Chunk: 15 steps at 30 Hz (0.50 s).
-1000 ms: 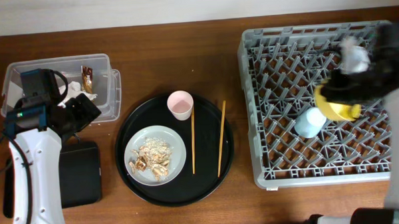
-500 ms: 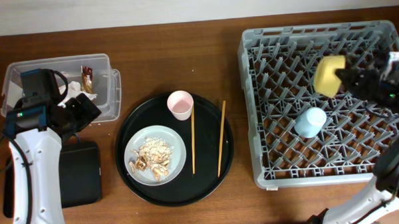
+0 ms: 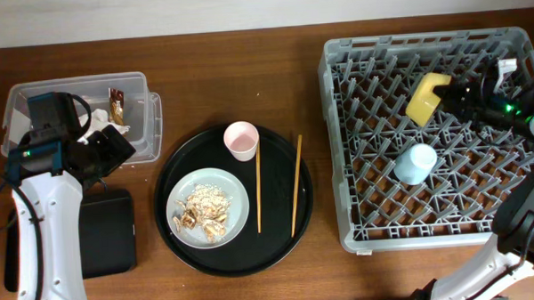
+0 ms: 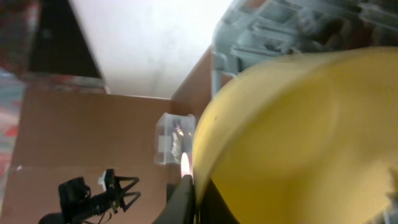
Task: Sort waste into correct bins and load items into the dishwasher rack
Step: 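Carry the yellow bowl to the rack and set it down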
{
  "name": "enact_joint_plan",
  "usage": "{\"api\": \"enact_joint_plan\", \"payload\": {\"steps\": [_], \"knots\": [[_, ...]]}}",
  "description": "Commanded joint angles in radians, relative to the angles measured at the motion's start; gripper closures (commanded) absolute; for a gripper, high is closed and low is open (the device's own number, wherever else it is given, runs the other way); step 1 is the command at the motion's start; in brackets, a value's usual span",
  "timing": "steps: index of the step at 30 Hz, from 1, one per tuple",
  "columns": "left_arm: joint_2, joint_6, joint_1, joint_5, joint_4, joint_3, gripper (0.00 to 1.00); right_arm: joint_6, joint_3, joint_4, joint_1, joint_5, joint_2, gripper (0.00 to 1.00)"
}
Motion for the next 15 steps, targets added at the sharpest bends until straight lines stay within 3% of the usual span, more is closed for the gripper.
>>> {"api": "enact_joint_plan", "payload": {"steps": [1, 3, 5, 8, 13, 15], "knots": [[-0.004, -0.008, 0.004, -0.005, 0.002, 0.013, 0.01, 0.014, 0.041, -0.1, 0.006, 0.442, -0.03, 0.88], [-0.004, -0.008, 0.004, -0.005, 0.002, 0.013, 0.01, 0.021, 0.102, -0.203, 0.006, 0.62, -0.089, 0.69], [-0.004, -0.008, 0.004, -0.005, 0.002, 0.013, 0.01, 0.095, 0.148, -0.281, 0.006, 0.791, -0.151, 0.62], [-0.004, -0.008, 0.004, -0.005, 0.002, 0.013, 0.01, 0.194, 0.167, -0.341, 0.008, 0.996, -0.285, 0.59], [-0.004, -0.008, 0.004, -0.005, 0.002, 0.013, 0.01, 0.19, 0.164, -0.337, 0.092, 0.994, -0.372, 0.59], [-0.004, -0.008, 0.004, -0.005, 0.002, 0.013, 0.01, 0.171, 0.163, -0.294, 0.175, 0.994, -0.365, 0.65]]}}
